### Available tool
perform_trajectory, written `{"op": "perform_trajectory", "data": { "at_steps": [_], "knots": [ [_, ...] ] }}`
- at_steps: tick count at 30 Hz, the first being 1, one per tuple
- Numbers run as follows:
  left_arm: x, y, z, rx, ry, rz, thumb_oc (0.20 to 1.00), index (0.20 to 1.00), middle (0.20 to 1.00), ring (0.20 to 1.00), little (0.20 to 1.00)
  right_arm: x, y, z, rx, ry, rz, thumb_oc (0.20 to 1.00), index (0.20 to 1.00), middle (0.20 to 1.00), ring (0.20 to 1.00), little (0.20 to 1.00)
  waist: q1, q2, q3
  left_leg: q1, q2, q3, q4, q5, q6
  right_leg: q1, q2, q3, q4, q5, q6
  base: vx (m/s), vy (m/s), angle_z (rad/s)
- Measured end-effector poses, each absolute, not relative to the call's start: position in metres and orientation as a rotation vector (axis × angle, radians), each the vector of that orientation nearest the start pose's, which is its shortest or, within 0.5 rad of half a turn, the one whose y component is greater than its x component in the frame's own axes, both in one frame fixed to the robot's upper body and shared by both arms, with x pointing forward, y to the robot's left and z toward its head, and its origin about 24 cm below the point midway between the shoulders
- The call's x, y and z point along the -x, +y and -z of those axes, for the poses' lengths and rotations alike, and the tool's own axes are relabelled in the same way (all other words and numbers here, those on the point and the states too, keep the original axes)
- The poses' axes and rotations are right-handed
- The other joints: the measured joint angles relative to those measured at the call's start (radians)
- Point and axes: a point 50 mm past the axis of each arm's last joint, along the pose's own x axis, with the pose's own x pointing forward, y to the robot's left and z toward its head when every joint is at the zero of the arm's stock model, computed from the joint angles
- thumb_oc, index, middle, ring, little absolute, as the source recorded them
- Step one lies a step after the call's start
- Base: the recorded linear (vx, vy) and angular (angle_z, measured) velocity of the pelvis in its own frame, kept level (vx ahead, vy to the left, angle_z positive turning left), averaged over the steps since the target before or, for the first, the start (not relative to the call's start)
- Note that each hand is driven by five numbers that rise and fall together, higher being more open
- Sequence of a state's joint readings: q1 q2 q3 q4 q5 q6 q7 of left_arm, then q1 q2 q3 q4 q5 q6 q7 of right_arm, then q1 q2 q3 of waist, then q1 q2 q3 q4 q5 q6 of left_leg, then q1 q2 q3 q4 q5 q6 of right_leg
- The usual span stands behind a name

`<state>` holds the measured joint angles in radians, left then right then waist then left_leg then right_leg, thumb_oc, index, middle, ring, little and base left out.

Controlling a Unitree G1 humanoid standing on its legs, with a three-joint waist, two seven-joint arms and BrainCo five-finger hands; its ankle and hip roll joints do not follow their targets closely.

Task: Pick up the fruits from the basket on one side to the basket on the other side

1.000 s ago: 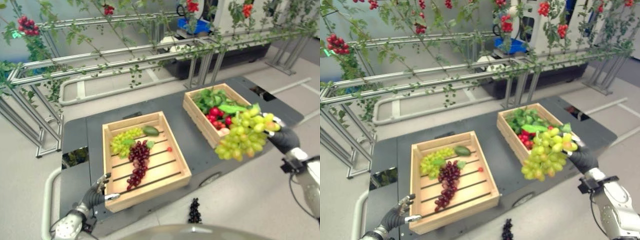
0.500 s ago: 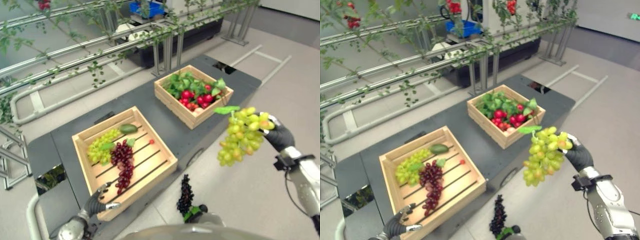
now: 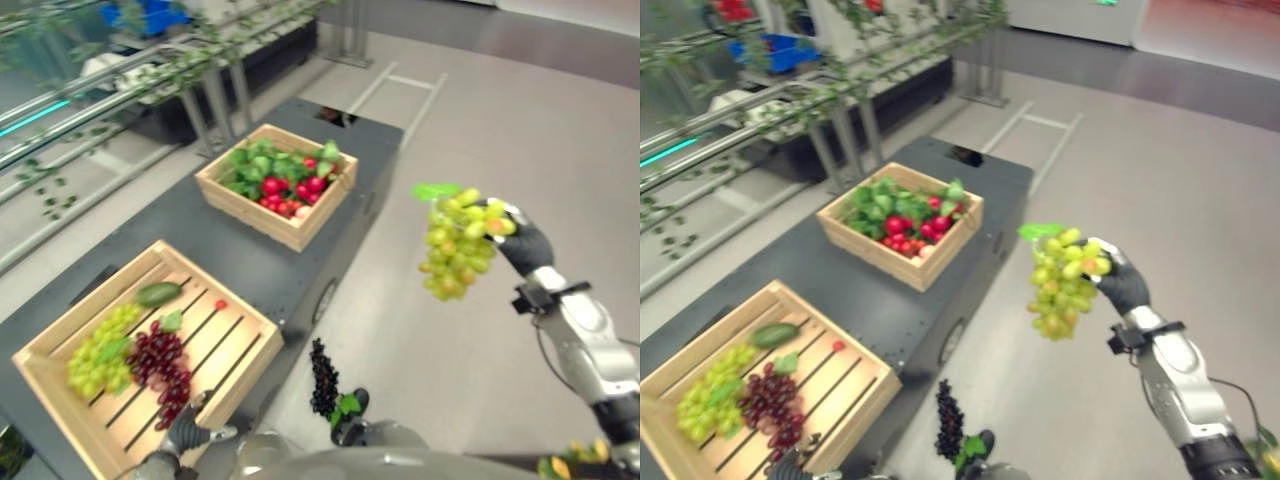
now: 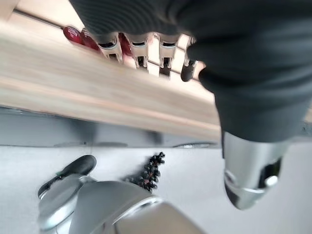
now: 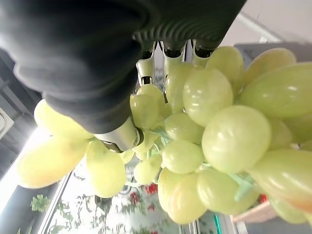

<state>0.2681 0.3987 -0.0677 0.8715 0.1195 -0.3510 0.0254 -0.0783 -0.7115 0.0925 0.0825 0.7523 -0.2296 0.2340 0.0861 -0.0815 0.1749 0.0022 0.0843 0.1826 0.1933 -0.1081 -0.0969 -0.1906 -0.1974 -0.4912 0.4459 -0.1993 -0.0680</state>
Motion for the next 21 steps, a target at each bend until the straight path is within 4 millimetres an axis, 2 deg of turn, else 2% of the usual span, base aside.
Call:
{"op": "perform_trajectory", "data": {
  "at_steps": [1,2,3,4,5,6,7,8,10,11,12,15,17,21],
  "knots": [
    [-0.085,0.279,0.119,-0.493,0.811,-0.008,1.000,1.000,1.000,1.000,1.000,-0.265,-0.252,-0.102,-0.019,-0.173,-0.262,0.200,0.200,0.200,0.200,0.200,0.001,0.006,0.000,0.014,0.008,0.000,-0.012,0.003,0.002,0.018,0.009,-0.015,-0.024,0.004,0.002,-0.07,0.213,-0.12],
    [-0.091,0.281,0.118,-0.500,0.813,-0.006,1.000,1.000,1.000,1.000,1.000,-0.261,-0.255,-0.097,-0.021,-0.154,-0.244,0.200,0.200,0.200,0.200,0.200,-0.021,0.012,-0.005,0.039,0.019,0.010,-0.044,0.005,0.008,0.050,0.032,-0.031,-0.087,0.038,0.015,-0.05,0.152,0.10],
    [-0.091,0.281,0.119,-0.508,0.821,0.010,1.000,1.000,1.000,1.000,1.000,-0.260,-0.256,-0.097,-0.014,-0.155,-0.237,0.200,0.200,0.200,0.200,0.200,-0.024,0.014,-0.005,0.044,0.010,0.016,-0.062,0.010,0.018,0.065,0.030,-0.050,-0.110,0.058,0.009,-0.06,0.273,0.32],
    [-0.093,0.278,0.119,-0.508,0.814,0.029,1.000,1.000,1.000,1.000,1.000,-0.261,-0.258,-0.100,-0.011,-0.167,-0.225,0.200,0.200,0.200,0.200,0.200,-0.054,0.015,-0.005,0.055,0.003,0.022,-0.105,0.037,0.025,0.067,0.033,-0.063,-0.137,0.071,0.015,-0.06,0.266,0.25],
    [-0.096,0.276,0.119,-0.506,0.803,0.034,1.000,1.000,1.000,1.000,1.000,-0.261,-0.259,-0.102,-0.011,-0.172,-0.217,0.200,0.200,0.200,0.200,0.200,-0.069,0.019,-0.007,0.060,-0.006,0.029,-0.120,0.051,0.030,0.066,0.035,-0.055,-0.149,0.083,0.026,-0.09,0.339,0.01],
    [-0.099,0.271,0.120,-0.507,0.800,0.064,1.000,1.000,1.000,1.000,1.000,-0.261,-0.259,-0.101,-0.019,-0.175,-0.207,0.200,0.200,0.200,0.200,0.200,-0.068,0.021,-0.004,0.079,-0.022,0.038,-0.160,0.069,0.052,0.064,0.034,-0.042,-0.171,0.107,0.031,-0.07,0.210,-0.29],
    [-0.098,0.269,0.121,-0.506,0.805,0.079,1.000,1.000,1.000,1.000,1.000,-0.262,-0.258,-0.100,-0.018,-0.173,-0.204,0.200,0.200,0.200,0.200,0.200,-0.071,0.026,0.000,0.093,-0.026,0.041,-0.178,0.081,0.047,0.068,0.034,-0.037,-0.181,0.118,0.046,-0.05,0.204,-0.42],
    [-0.098,0.267,0.122,-0.501,0.804,0.088,1.000,1.000,1.000,1.000,1.000,-0.262,-0.257,-0.099,-0.002,-0.168,-0.204,0.200,0.200,0.200,0.200,0.200,-0.069,0.033,0.005,0.112,-0.037,0.060,-0.196,0.085,0.053,0.067,0.025,-0.025,-0.190,0.129,0.062,-0.03,0.183,-0.41],
    [-0.099,0.266,0.121,-0.499,0.801,0.090,1.000,1.000,1.000,1.000,1.000,-0.261,-0.257,-0.098,0.010,-0.166,-0.204,0.200,0.200,0.200,0.200,0.200,-0.071,0.042,0.011,0.125,-0.051,0.086,-0.206,0.083,0.064,0.083,-0.006,-0.063,-0.197,0.138,0.080,0.02,0.166,-0.38],
    [-0.100,0.266,0.121,-0.498,0.797,0.093,1.000,1.000,1.000,1.000,1.000,-0.259,-0.257,-0.095,0.013,-0.155,-0.196,0.200,0.200,0.200,0.200,0.200,-0.075,0.051,0.016,0.137,-0.063,0.090,-0.206,0.072,0.079,0.103,-0.037,-0.101,-0.198,0.160,0.116,0.00,0.147,-0.19],
    [-0.099,0.266,0.121,-0.497,0.799,0.095,1.000,1.000,1.000,1.000,1.000,-0.257,-0.258,-0.092,0.013,-0.145,-0.191,0.200,0.200,0.200,0.200,0.200,-0.076,0.056,0.018,0.144,-0.068,0.090,-0.207,0.069,0.086,0.113,-0.048,-0.103,-0.193,0.167,0.129,0.01,0.125,-0.05],
    [-0.104,0.262,0.120,-0.492,0.779,0.108,1.000,1.000,1.000,1.000,1.000,-0.251,-0.262,-0.087,0.027,-0.125,-0.172,0.200,0.200,0.200,0.200,0.200,-0.097,0.054,0.017,0.165,-0.103,0.089,-0.200,0.061,0.113,0.118,-0.092,-0.105,-0.162,0.165,0.128,-0.01,0.107,0.13],
    [-0.103,0.261,0.121,-0.488,0.783,0.116,1.000,1.000,1.000,1.000,1.000,-0.247,-0.264,-0.085,0.034,-0.118,-0.162,0.200,0.200,0.200,0.200,0.200,-0.095,0.057,0.015,0.166,-0.115,0.087,-0.194,0.067,0.117,0.119,-0.113,-0.108,-0.150,0.166,0.128,0.03,0.090,0.11],
    [-0.097,0.260,0.123,-0.488,0.806,0.131,1.000,1.000,1.000,1.000,1.000,-0.238,-0.270,-0.077,0.021,-0.095,-0.118,0.200,0.200,0.200,0.200,0.200,-0.099,0.053,0.014,0.191,-0.132,0.095,-0.192,0.056,0.126,0.127,-0.121,-0.094,-0.145,0.175,0.125,-0.02,0.099,-0.08]
  ]
}}
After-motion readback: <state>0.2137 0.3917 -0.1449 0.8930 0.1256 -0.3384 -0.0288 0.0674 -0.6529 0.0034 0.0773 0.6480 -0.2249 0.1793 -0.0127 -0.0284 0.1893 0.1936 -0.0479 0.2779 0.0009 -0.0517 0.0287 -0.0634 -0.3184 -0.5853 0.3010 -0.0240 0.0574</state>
